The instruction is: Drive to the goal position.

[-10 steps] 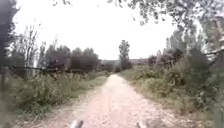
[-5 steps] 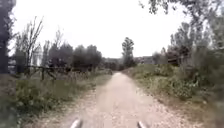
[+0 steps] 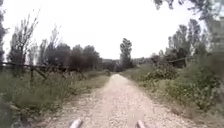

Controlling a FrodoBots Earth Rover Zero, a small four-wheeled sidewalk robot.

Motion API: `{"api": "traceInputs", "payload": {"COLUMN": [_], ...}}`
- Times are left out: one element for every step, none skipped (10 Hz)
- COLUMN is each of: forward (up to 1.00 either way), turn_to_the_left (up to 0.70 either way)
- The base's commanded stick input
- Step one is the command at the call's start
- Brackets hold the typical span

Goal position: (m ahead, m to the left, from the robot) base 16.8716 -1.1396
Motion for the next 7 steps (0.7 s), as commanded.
{"api": "traceInputs", "payload": {"forward": [0.85,0.85,0.85,0.85,0.85,0.85,0.85], "turn_to_the_left": [-0.21,0.0,0.0,0.0,0.0,0.0,0.0]}}
